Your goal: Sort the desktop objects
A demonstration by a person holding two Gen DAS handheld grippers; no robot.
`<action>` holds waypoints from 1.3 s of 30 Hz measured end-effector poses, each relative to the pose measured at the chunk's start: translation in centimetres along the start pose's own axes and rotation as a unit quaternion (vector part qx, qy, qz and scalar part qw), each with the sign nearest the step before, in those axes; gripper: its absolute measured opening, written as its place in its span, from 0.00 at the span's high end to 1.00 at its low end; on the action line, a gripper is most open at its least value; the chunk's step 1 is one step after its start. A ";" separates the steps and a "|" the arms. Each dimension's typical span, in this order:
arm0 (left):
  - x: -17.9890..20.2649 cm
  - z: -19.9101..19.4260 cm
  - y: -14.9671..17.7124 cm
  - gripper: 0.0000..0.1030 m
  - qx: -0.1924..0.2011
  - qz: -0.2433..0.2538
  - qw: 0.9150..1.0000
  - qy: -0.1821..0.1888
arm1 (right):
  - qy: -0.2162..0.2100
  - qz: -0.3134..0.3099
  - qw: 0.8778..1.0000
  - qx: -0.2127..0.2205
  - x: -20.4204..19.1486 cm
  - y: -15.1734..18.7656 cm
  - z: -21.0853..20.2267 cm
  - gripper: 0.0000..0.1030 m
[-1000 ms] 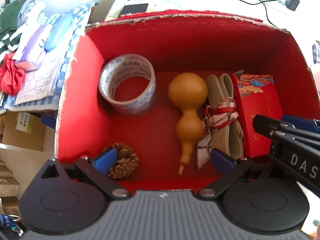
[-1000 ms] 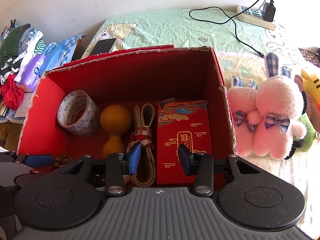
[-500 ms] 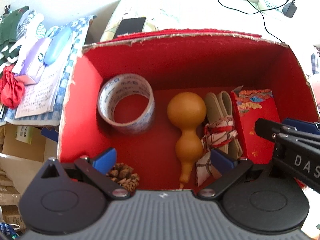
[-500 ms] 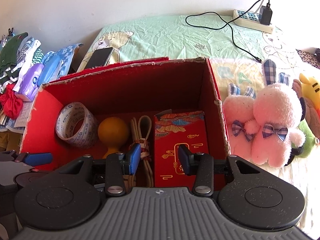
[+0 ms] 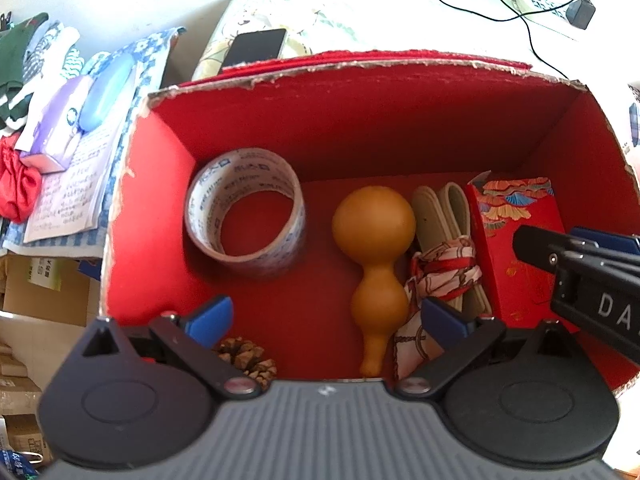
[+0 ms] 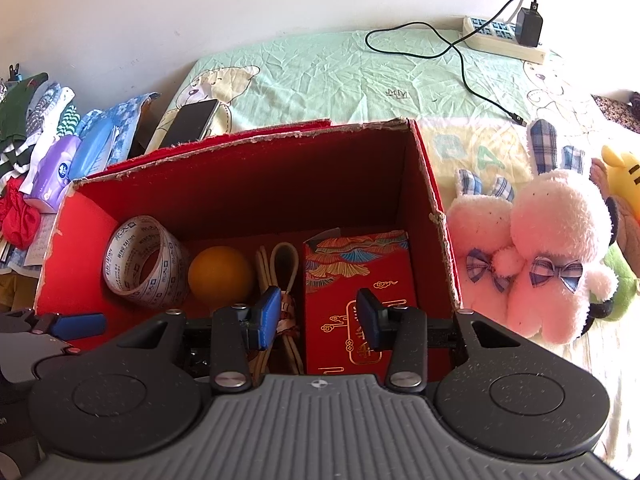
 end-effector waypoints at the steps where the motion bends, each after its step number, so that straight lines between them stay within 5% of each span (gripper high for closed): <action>1: 0.1 0.1 0.0 0.02 -0.002 0.001 1.000 0.001 | 0.001 -0.001 1.000 0.000 0.0 0.0 0.0 0.57; 39: 0.0 -0.1 0.2 0.02 0.007 -0.008 1.000 0.015 | 0.009 -0.003 1.000 0.004 -0.4 0.3 -0.2 0.57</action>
Point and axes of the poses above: each gripper's, at about its wrist camera, not at the fingertips, and z roughly the way its jaws point, x to its right, y to its underside, the point moved 5 cm from there along z, roughly the way its jaws point
